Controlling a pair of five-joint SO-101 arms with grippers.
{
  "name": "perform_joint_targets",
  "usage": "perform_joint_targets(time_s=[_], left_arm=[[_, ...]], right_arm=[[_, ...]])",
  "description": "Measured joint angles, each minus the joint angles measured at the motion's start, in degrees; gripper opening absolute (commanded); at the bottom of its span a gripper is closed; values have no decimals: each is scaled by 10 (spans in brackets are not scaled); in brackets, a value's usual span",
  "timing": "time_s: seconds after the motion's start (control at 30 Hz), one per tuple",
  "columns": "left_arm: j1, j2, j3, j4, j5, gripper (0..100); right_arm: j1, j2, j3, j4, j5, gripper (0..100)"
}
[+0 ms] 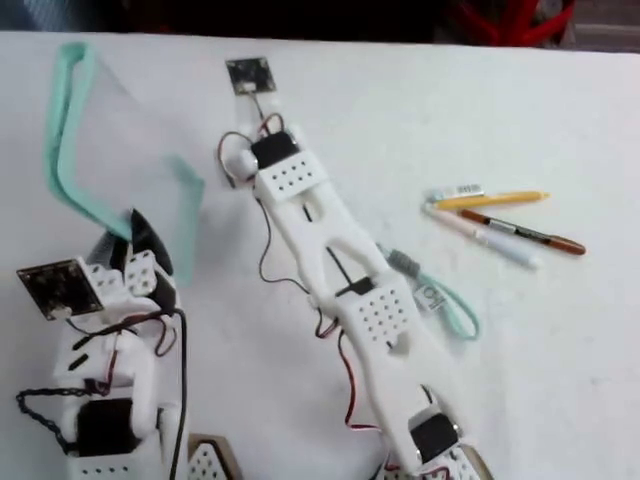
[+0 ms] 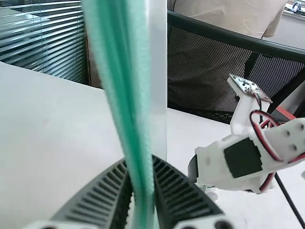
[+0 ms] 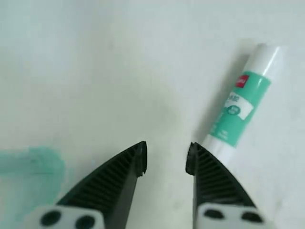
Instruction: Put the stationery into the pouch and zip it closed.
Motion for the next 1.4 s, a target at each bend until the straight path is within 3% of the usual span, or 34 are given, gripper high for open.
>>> perform_joint_targets(time_s=[0.17,0.47,0.7,0.9,1.03,1.23,1.3,1.4], left_arm=[[0,0,0,0,0,24],[20,0,0,0,0,26],[20,0,0,0,0,26],[20,0,9,-1,0,27],[20,0,9,-1,0,27],[20,0,9,-1,0,27],[21,0,11,-4,0,27],[40,0,28,-27,-18,24]], right_arm=[[-4,7,-13,24,0,140],[8,7,-127,216,0,141],[21,35,-161,215,0,141],[63,29,-162,274,6,139],[63,29,-162,250,81,139],[18,72,-163,190,289,141],[14,78,-163,171,314,141],[18,81,-163,130,293,142]])
